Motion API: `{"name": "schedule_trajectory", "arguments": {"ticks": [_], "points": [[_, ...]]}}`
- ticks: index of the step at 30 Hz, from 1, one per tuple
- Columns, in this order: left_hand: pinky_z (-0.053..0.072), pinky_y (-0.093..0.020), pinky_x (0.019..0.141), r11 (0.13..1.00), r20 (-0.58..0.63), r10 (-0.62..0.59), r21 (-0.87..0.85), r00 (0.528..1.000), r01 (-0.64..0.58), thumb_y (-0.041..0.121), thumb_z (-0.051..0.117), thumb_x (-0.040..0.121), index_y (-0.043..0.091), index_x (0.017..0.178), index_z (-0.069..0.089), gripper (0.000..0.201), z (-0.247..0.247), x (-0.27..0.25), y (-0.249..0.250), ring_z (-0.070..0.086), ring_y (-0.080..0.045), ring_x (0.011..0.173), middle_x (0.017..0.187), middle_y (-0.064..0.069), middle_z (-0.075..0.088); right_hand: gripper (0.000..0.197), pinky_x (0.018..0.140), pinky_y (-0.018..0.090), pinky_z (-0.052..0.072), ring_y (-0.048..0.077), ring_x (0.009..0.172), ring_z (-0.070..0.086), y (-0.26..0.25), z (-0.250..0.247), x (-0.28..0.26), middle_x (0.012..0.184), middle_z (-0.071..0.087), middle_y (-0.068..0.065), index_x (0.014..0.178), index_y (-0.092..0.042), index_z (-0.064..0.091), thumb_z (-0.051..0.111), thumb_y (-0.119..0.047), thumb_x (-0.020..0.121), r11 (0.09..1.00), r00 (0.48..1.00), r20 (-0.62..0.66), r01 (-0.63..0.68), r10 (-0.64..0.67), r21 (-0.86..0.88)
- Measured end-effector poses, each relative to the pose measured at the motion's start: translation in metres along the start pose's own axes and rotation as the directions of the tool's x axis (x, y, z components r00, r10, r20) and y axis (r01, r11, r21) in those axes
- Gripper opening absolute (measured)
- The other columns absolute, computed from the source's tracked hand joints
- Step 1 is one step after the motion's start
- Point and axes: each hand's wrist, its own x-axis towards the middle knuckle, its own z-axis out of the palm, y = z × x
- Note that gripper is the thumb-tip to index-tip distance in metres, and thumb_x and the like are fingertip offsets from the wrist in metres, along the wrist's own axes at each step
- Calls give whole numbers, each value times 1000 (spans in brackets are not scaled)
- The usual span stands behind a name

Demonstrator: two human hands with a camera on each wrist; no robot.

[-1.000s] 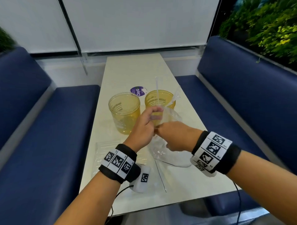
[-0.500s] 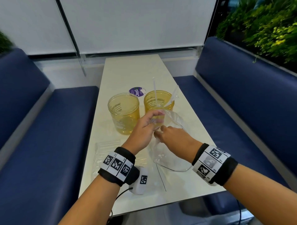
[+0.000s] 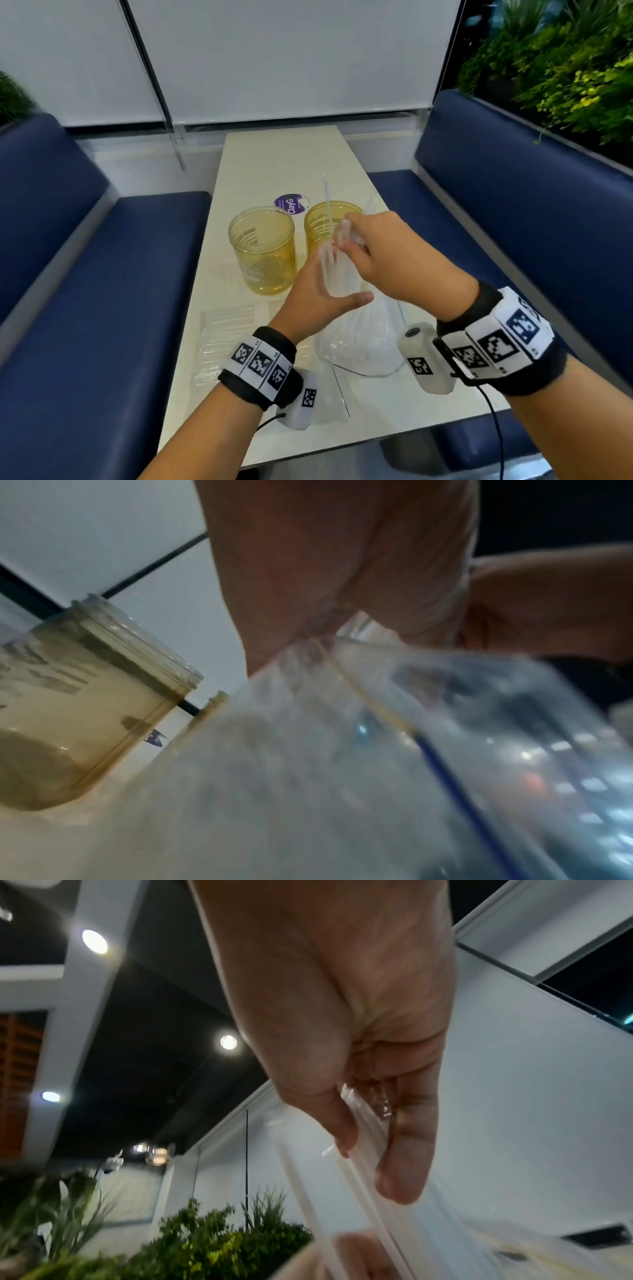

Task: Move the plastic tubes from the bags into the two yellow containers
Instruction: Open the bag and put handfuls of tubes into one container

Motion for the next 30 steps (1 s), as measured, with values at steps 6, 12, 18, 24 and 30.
{"name": "schedule_trajectory", "arguments": {"ticks": [6,12,18,24,30], "points": [[44,-11,63,999,-260,37,37,965,-29,19,65,97,6,121,63,27,21,15,6,66,-11,95,102,-4,71,21,54,11,35,0,59,49,-1,1,14,83,56,-9,120,-20,56,54,-30,101,980,999,-40,26,-18,199],[48,-16,67,994,-257,110,53,960,-100,33,47,92,-6,123,55,52,21,17,8,67,-15,89,92,4,67,40,92,34,48,12,112,53,-6,8,13,128,58,-9,140,-30,44,44,-39,102,969,987,-143,106,-75,223],[37,-10,54,994,-198,32,109,980,-10,4,49,100,20,74,41,31,23,17,14,39,-6,63,67,7,40,32,91,41,49,20,109,55,-19,38,34,117,64,2,120,-13,64,40,-30,106,970,964,-112,242,-241,-5],[43,-27,76,983,-268,62,183,961,-12,4,47,104,-4,119,56,19,19,21,14,52,-19,94,98,-4,52,30,93,40,50,21,108,60,-12,50,39,118,65,3,124,-12,64,46,-26,105,952,946,-121,306,-300,28],[51,-22,88,974,-258,-58,-226,965,-2,4,44,106,2,137,49,31,8,18,8,59,5,93,119,-2,58,71,85,33,50,18,105,56,-6,55,36,120,55,-1,127,-20,52,58,-73,81,1000,987,-161,-21,20,0]]}}
